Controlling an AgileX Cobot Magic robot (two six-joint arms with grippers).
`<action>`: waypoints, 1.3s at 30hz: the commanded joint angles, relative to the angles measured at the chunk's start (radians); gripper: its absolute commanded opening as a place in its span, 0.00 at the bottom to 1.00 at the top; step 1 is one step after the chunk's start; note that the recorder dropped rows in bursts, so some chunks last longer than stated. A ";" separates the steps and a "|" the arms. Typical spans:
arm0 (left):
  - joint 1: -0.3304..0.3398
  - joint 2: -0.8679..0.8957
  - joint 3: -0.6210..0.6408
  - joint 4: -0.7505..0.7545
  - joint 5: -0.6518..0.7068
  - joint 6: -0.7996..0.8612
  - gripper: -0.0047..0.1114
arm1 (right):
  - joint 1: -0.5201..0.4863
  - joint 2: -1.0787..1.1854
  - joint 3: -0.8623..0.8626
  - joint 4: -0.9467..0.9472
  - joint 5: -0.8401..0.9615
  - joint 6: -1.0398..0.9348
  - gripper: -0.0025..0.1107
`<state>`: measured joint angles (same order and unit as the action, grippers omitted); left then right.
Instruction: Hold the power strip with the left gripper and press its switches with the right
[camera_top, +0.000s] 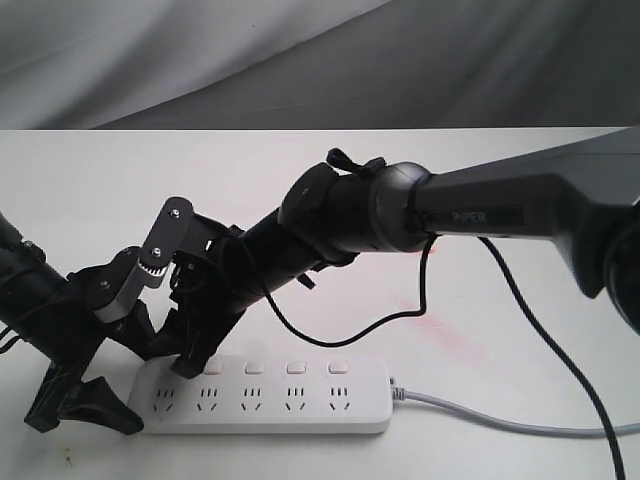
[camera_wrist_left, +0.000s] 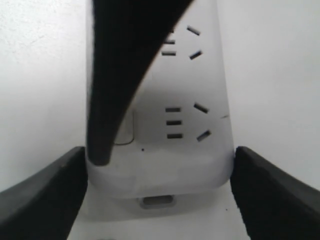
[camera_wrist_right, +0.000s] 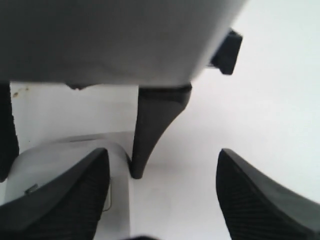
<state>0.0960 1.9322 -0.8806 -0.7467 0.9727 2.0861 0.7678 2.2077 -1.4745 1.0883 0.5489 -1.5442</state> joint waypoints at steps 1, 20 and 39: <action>-0.007 0.001 0.005 0.007 -0.008 0.006 0.58 | -0.001 -0.027 -0.006 -0.005 -0.007 0.003 0.53; -0.007 0.001 0.005 0.004 -0.006 0.006 0.58 | 0.002 0.011 0.001 -0.014 0.014 0.027 0.53; -0.007 0.001 0.005 0.004 -0.006 0.006 0.58 | -0.001 -0.051 0.001 -0.240 0.021 0.173 0.53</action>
<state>0.0960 1.9322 -0.8806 -0.7467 0.9727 2.0861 0.7678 2.1639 -1.4748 0.9401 0.5604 -1.4343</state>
